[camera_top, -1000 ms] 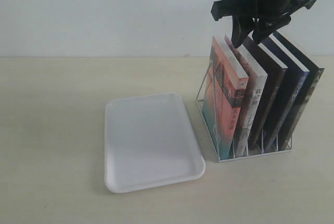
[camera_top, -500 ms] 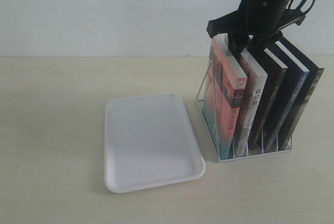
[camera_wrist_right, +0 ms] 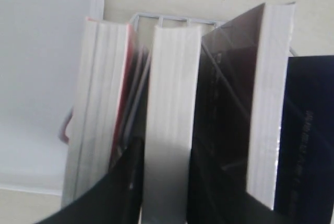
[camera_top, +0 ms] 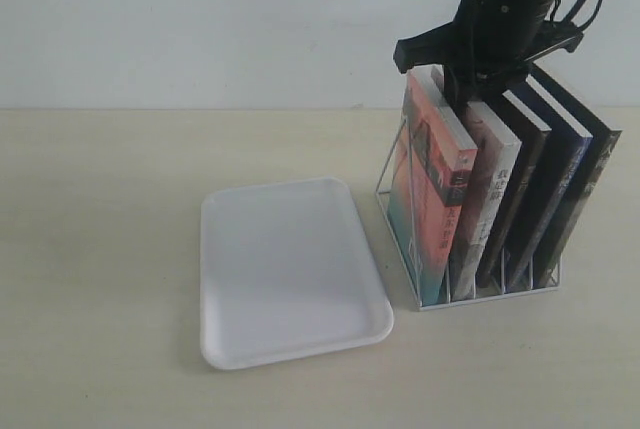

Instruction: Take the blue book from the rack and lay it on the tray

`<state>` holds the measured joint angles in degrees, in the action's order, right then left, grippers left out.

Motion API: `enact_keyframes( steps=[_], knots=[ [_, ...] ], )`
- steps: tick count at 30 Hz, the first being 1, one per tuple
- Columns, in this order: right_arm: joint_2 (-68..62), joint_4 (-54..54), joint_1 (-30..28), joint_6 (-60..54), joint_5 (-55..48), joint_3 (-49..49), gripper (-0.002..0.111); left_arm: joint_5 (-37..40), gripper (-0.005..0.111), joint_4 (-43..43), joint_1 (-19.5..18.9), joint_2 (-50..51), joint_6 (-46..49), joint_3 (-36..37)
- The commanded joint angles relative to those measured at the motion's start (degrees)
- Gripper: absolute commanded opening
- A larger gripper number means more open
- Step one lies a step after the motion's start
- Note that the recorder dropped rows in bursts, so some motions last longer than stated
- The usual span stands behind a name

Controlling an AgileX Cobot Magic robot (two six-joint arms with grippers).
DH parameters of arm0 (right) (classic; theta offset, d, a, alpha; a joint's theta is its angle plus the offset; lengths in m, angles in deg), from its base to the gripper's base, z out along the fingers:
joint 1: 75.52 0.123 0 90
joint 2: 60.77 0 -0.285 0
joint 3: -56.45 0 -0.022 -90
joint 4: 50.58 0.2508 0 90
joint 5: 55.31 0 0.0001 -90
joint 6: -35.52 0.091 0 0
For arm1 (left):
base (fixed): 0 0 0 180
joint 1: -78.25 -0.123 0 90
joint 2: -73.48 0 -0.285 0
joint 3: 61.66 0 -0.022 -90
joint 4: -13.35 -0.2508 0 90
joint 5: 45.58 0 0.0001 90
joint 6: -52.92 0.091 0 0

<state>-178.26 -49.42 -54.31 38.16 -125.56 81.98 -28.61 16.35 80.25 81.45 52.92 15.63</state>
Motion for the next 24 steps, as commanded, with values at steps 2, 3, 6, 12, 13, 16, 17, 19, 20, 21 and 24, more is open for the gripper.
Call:
enact_keyframes(
  steps=[2, 3, 6, 12, 13, 16, 17, 19, 20, 21, 24],
  knots=[
    [3.1, -0.5, 0.0, -0.2, 0.3, 0.2, 0.0, -0.2, 0.004, 0.7, -0.1, -0.2, 0.0, -0.1],
    [4.1, -0.5, 0.0, -0.2, 0.3, 0.2, 0.0, -0.2, 0.004, 0.7, -0.1, -0.2, 0.0, -0.1],
    [6.8, -0.5, 0.0, -0.2, 0.3, 0.2, 0.0, -0.2, 0.004, 0.7, -0.1, -0.2, 0.0, -0.1],
    [11.6, -0.4, 0.0, -0.2, 0.3, 0.2, 0.0, -0.2, 0.004, 0.7, -0.1, -0.2, 0.0, -0.1],
    [12.0, -0.4, 0.0, -0.2, 0.3, 0.2, 0.0, -0.2, 0.004, 0.7, -0.1, -0.2, 0.0, -0.1],
    [12.6, -0.4, 0.0, -0.2, 0.3, 0.2, 0.0, -0.2, 0.004, 0.7, -0.1, -0.2, 0.0, -0.1],
    [12.6, -0.4, 0.0, -0.2, 0.3, 0.2, 0.0, -0.2, 0.004, 0.7, -0.1, -0.2, 0.0, -0.1],
    [12.6, -0.4, 0.0, -0.2, 0.3, 0.2, 0.0, -0.2, 0.004, 0.7, -0.1, -0.2, 0.0, -0.1],
    [12.6, -0.4, 0.0, -0.2, 0.3, 0.2, 0.0, -0.2, 0.004, 0.7, -0.1, -0.2, 0.0, -0.1],
    [12.6, -0.4, 0.0, -0.2, 0.3, 0.2, 0.0, -0.2, 0.004, 0.7, -0.1, -0.2, 0.0, -0.1],
    [12.6, -0.4, 0.0, -0.2, 0.3, 0.2, 0.0, -0.2, 0.004, 0.7, -0.1, -0.2, 0.0, -0.1]
  ],
)
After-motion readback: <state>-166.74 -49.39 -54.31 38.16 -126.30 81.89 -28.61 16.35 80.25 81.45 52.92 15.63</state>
